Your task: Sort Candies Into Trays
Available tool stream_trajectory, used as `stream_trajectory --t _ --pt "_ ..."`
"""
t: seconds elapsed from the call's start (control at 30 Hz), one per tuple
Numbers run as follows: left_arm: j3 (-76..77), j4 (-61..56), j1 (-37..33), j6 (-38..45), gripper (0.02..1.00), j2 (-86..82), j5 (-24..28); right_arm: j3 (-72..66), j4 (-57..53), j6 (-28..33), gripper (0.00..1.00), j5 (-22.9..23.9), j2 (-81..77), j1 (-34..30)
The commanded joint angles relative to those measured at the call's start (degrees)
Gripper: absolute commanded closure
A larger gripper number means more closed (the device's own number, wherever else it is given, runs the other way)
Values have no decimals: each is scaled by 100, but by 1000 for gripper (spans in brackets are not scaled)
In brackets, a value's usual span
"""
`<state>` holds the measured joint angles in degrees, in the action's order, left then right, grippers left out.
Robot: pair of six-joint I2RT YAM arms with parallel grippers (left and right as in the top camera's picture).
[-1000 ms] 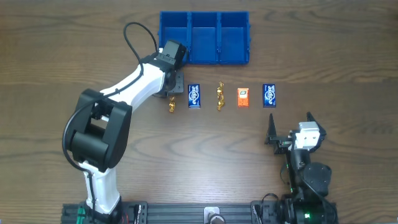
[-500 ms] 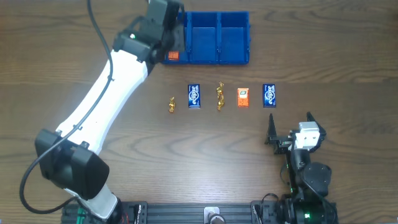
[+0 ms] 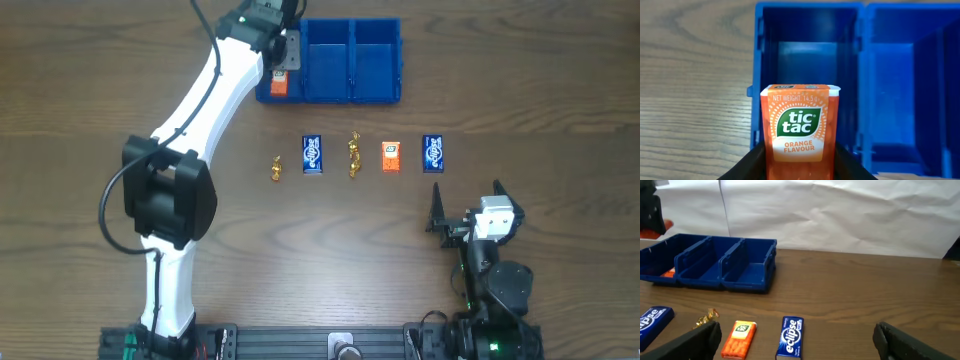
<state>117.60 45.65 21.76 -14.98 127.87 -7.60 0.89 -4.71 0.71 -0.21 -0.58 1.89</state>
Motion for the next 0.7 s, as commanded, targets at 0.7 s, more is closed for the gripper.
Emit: stream_trajectory --t 0.7 --pt "144 -131 -96 2 553 214 273 -42 -2 87 3 15 42 -37"
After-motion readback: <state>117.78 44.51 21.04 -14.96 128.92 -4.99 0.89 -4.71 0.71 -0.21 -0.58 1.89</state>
